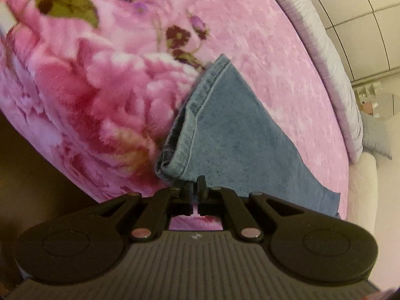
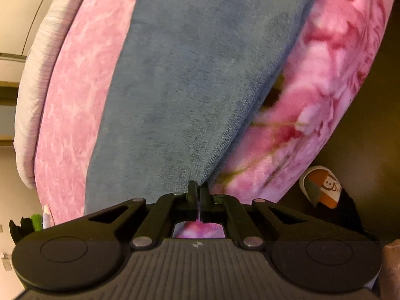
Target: Fold clothes
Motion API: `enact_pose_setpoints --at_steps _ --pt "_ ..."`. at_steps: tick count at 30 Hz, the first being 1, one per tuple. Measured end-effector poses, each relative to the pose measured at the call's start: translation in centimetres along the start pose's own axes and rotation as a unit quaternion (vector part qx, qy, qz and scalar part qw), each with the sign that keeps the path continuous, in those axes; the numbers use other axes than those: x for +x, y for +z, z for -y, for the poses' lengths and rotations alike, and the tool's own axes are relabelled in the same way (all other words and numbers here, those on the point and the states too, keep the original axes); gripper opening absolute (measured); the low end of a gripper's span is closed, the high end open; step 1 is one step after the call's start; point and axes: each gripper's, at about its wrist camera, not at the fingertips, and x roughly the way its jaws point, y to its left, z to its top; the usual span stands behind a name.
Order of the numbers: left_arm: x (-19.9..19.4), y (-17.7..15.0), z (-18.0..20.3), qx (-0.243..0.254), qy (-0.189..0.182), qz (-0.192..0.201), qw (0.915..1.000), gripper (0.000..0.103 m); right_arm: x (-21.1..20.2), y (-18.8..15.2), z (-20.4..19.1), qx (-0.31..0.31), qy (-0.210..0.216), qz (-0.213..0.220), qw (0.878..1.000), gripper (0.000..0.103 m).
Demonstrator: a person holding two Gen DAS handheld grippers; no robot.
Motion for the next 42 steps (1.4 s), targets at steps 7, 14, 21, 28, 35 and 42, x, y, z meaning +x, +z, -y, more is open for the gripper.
enact_pose_setpoints --at_steps 7,14,21,28,35,42 --pt "-0.7 0.2 1.6 0.087 0.068 -0.025 0.9936 0.007 -0.7 0.3 -1.4 -0.037 -0.038 0.005 0.999 0.024" --pt "-2.5 0.1 4.9 0.151 0.091 -0.065 0.9821 0.008 -4.6 2.5 -1.9 -0.090 -0.115 0.104 0.984 0.026" --pt "5.2 -0.6 8.6 0.212 0.124 -0.094 0.9648 0.017 -4.3 3.3 -4.4 -0.217 -0.122 0.091 0.964 0.034" --pt "3.4 0.3 13.2 0.264 0.150 -0.145 0.9418 0.036 -6.9 3.4 -6.6 -0.235 -0.146 0.052 0.960 0.050" --pt "-1.2 1.3 16.2 0.269 0.135 -0.144 0.9427 0.043 -12.6 2.2 -9.9 -0.258 -0.143 0.066 0.953 0.077" --pt "-7.7 -0.4 20.7 0.283 0.142 -0.088 0.9444 0.053 -16.0 2.6 -12.0 -0.305 -0.137 0.053 0.941 0.086"
